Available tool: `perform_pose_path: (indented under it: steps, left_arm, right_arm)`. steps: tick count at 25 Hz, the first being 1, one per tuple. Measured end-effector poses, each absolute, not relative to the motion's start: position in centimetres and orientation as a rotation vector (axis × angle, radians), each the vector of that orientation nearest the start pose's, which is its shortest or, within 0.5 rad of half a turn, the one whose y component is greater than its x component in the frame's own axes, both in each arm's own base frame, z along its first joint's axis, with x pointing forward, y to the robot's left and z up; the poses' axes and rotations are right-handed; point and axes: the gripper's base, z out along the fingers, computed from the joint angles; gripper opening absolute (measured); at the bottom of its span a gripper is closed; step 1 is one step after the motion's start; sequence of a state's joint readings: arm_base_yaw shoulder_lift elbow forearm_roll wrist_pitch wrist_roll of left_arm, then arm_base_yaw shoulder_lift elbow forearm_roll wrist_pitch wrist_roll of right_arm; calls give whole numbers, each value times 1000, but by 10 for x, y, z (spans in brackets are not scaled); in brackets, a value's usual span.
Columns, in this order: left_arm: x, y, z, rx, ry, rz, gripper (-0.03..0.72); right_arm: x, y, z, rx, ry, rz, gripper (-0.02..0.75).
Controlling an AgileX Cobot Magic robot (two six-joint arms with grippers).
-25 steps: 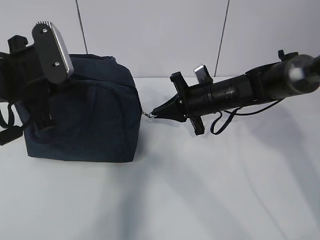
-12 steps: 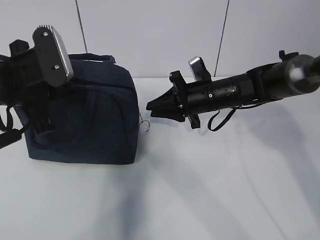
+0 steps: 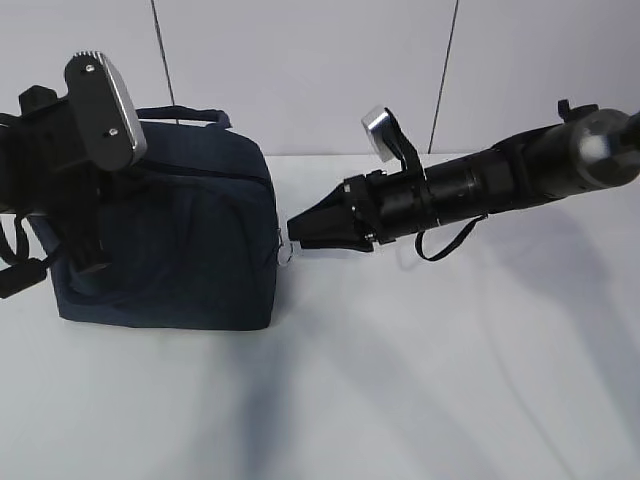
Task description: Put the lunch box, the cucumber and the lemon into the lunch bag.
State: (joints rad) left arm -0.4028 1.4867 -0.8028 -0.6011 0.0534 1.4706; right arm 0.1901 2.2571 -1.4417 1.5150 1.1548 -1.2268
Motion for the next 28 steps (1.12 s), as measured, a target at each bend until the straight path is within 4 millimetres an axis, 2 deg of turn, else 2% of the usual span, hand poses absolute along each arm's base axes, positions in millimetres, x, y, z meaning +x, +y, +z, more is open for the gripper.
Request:
perform_pose_path:
  steps: [3,6,10,14,20,24,28]
  left_arm:
    - [281,-123,230,1318,1789,210,-2]
    - [281,-124,230,1311,1801,194,-2]
    - [280,-124,229,1286,1832,155,-2]
    - [279,-125,228,1244,1868,108,-2]
    - [278,-126,229,1133,1929,27,-2]
    - [277,-128,228,1101,1959,-26,-1]
    - [272,-130,232,1093,1967,-83,19]
  right_arm:
    - [407,162,135,-721,2236,1482,263]
    - [410,160,139,-909,2241,1378,263]
    - [424,157,156,-1138,2206,1192,263]
    - [437,153,176,-1289,2185,1014,263]
    - [452,146,202,-1354,2231,814,263]
    - [454,146,209,-1307,2267,807,263]
    - [452,143,215,-1331,2278,757,263]
